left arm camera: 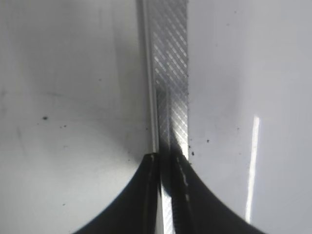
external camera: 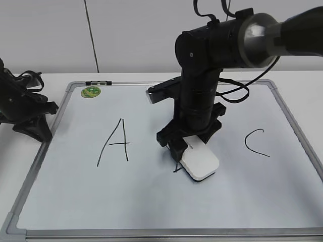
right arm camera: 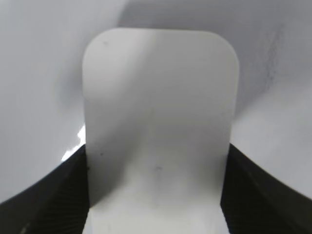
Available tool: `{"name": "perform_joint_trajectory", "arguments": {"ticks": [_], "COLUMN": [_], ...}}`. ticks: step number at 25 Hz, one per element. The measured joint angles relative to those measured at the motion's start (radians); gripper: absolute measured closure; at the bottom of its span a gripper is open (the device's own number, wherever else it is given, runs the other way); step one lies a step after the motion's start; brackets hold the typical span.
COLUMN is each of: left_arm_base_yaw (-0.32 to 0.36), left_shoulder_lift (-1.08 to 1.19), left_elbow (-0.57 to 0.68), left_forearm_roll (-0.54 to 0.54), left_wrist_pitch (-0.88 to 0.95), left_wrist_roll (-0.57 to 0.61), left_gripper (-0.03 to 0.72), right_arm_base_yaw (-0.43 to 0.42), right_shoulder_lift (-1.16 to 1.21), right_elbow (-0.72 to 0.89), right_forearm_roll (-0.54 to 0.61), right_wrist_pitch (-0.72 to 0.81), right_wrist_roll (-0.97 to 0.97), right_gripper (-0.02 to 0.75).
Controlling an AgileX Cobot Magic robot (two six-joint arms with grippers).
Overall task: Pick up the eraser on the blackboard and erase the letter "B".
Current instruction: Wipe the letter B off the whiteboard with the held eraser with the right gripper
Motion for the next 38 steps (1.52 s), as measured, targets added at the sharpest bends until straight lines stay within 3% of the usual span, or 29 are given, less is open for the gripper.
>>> {"name": "perform_joint_trajectory", "arguments": {"ticks": [15, 22, 38], "left_arm_base_yaw": [0.000, 0.000, 0.000], "left_shoulder_lift": [0.000, 0.000, 0.000], "left_elbow": [0.000, 0.000, 0.000], "left_forearm_roll": [-0.002, -0.002, -0.002], "left_wrist_pitch": [0.000, 0.000, 0.000], "left_wrist_roll": [0.000, 0.000, 0.000], "left_gripper": [0.654, 0.654, 0.654], "right_arm_base_yaw": [0.000, 0.002, 0.122], "right_shoulder_lift": [0.044, 0.053, 0.058], "right_elbow": [0.001, -0.005, -0.007], "right_forearm_roll": [-0.064, -0.037, -0.046], "right_wrist_pitch": [-0.026, -0.016, -0.024], "right_wrist_roll": [-0.004, -0.027, -0.044], "right_gripper": [0.200, 0.200, 0.200]}}
